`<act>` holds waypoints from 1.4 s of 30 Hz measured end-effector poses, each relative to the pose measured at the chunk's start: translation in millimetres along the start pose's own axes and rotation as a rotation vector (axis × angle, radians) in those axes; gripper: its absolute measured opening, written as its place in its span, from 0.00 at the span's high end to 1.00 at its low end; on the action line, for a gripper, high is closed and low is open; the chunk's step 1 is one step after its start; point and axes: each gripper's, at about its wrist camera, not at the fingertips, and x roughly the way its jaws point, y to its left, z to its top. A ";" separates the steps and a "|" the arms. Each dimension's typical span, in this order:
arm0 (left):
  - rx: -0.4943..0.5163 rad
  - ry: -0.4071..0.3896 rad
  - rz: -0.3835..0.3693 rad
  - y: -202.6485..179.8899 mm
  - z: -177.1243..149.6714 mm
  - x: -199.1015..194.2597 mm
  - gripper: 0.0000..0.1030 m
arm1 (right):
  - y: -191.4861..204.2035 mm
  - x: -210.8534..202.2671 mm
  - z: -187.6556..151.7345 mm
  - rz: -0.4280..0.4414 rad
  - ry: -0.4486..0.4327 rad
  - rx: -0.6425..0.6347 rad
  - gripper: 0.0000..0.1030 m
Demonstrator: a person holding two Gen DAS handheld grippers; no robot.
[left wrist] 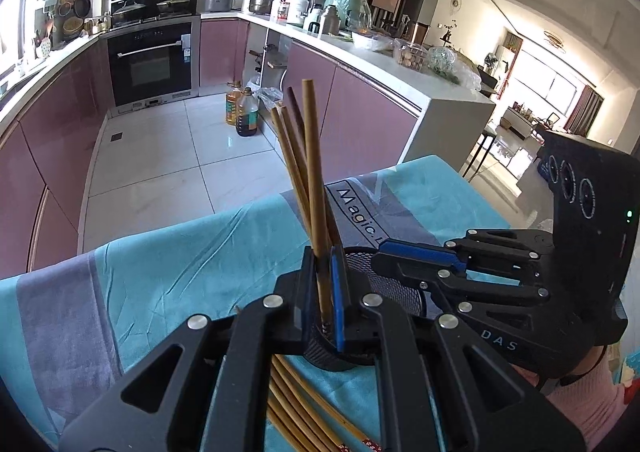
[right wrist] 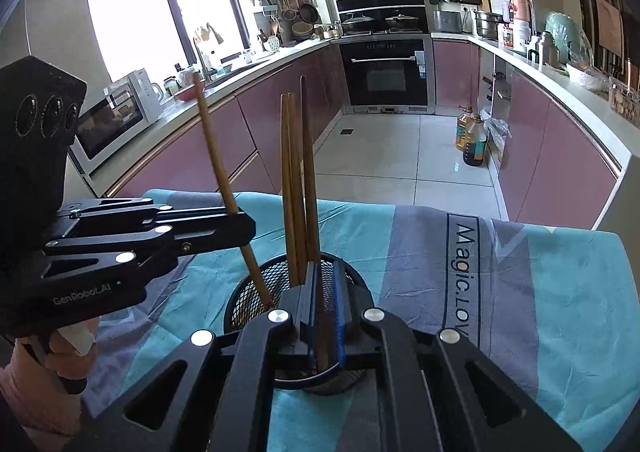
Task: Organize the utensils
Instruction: 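Lower both chopsticks into the mesh cup and open both tools, then grasp another chopstick with the left tool while the right tool grasps one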
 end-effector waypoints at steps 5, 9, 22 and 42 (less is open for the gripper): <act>-0.010 -0.006 0.014 0.5 -4.9 2.1 0.88 | 1.3 -7.0 -3.5 0.007 -0.028 0.004 0.92; -0.011 -0.032 0.028 1.2 -11.9 -7.0 0.82 | 1.2 -15.2 -5.7 0.005 -0.057 0.008 0.87; 0.052 -0.260 0.139 2.2 -76.7 -86.3 0.38 | 31.7 -51.4 -46.5 0.129 -0.110 -0.076 0.62; -0.038 0.074 0.230 26.6 -170.1 -33.1 0.27 | 46.6 4.0 -115.7 0.075 0.080 -0.040 0.53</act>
